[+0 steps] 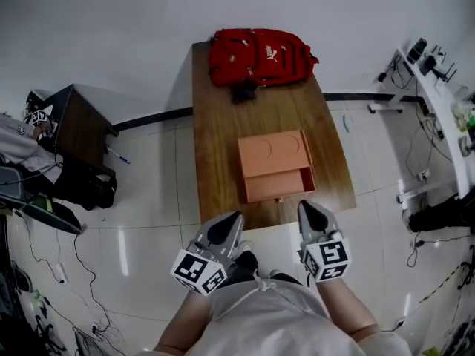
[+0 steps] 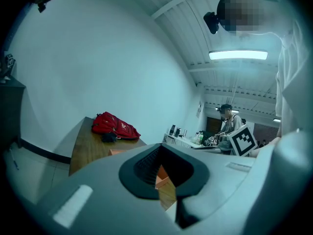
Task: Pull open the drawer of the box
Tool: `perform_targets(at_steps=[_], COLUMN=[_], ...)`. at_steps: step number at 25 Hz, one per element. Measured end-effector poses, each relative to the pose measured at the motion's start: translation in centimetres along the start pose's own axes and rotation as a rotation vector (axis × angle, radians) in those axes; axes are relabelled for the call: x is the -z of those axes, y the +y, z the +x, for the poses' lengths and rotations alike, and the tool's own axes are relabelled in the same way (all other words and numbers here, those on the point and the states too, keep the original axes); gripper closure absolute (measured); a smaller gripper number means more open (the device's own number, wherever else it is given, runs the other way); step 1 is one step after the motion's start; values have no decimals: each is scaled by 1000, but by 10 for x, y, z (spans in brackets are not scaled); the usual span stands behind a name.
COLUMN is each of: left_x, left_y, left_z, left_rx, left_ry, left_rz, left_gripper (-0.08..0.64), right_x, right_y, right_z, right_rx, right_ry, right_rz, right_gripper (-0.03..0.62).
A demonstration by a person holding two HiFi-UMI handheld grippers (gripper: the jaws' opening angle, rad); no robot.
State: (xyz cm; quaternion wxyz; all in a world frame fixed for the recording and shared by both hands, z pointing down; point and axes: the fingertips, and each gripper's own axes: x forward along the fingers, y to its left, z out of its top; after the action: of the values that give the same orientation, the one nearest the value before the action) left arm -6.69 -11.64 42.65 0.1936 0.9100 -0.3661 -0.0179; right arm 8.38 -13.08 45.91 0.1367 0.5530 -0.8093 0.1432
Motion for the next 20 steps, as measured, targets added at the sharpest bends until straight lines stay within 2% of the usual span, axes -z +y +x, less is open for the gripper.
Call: perform_targets(at_steps=[8, 15, 20], left_x=[33, 73, 89], left_y=[-71, -157, -211], left_z=[-31, -65, -83], left_rx=[-55, -106, -109], left_ry=[-6, -26, -44], left_rz=[11, 9, 24], left_gripper=[555, 555, 555], right_x=[36, 74, 78], right_y=[24, 12, 17], right_z=[-71, -167, -217], right_rx=[-92, -134, -185], right_ry=[-7, -7, -41], right_rz=[23, 11, -13], right_gripper=[584, 584, 584])
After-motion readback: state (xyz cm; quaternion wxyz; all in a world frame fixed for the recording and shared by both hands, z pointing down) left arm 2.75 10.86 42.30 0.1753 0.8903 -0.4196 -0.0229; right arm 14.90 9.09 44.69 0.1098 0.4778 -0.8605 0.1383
